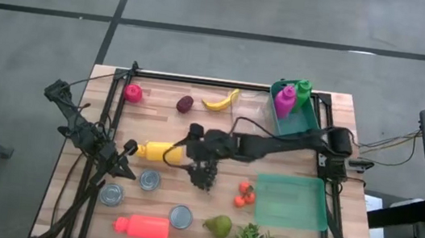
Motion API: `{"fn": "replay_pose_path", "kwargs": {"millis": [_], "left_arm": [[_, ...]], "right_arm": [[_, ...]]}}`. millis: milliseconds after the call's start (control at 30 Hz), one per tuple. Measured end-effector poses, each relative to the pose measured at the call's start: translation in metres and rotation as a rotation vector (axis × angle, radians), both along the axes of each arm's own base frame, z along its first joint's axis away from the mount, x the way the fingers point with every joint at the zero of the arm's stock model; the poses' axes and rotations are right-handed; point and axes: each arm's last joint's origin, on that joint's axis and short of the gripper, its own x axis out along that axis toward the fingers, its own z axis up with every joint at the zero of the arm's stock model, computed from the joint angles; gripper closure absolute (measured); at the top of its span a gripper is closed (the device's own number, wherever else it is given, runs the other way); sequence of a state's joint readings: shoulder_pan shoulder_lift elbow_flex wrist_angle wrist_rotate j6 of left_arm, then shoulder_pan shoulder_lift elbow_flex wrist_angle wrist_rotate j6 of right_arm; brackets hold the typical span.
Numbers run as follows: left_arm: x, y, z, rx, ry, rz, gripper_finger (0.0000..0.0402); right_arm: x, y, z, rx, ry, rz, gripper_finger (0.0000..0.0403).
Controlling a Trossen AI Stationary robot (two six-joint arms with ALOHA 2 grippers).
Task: Pick & Place Food Item
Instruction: Put the yellow water bottle into the green bin
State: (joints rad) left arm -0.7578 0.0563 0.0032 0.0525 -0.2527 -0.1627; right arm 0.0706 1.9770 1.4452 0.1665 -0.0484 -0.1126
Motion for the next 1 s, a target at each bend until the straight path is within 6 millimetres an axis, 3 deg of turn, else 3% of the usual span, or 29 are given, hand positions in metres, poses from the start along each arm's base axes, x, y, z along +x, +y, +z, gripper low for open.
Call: {"fn": "replay_pose_path", "kwargs": {"millis": [300, 767, 1000], "left_arm": [[0.000, 0.000, 0.000, 0.000, 0.000, 0.000, 0.0402], [0.000, 0.000, 0.000, 0.000, 0.000, 0.000, 0.0402], [0.000, 0.000, 0.000, 0.000, 0.000, 0.000, 0.0402]], "right_arm": [[0.023, -0.013, -0.053, 0.009, 0.030, -0.019, 0.0074], [0.055, -0.035, -0.087, 0.062, 0.061, -0.089, 0.0074], [0.057, -0.042, -0.102, 0.087, 0.107, -0.095, 0.0074]]}}
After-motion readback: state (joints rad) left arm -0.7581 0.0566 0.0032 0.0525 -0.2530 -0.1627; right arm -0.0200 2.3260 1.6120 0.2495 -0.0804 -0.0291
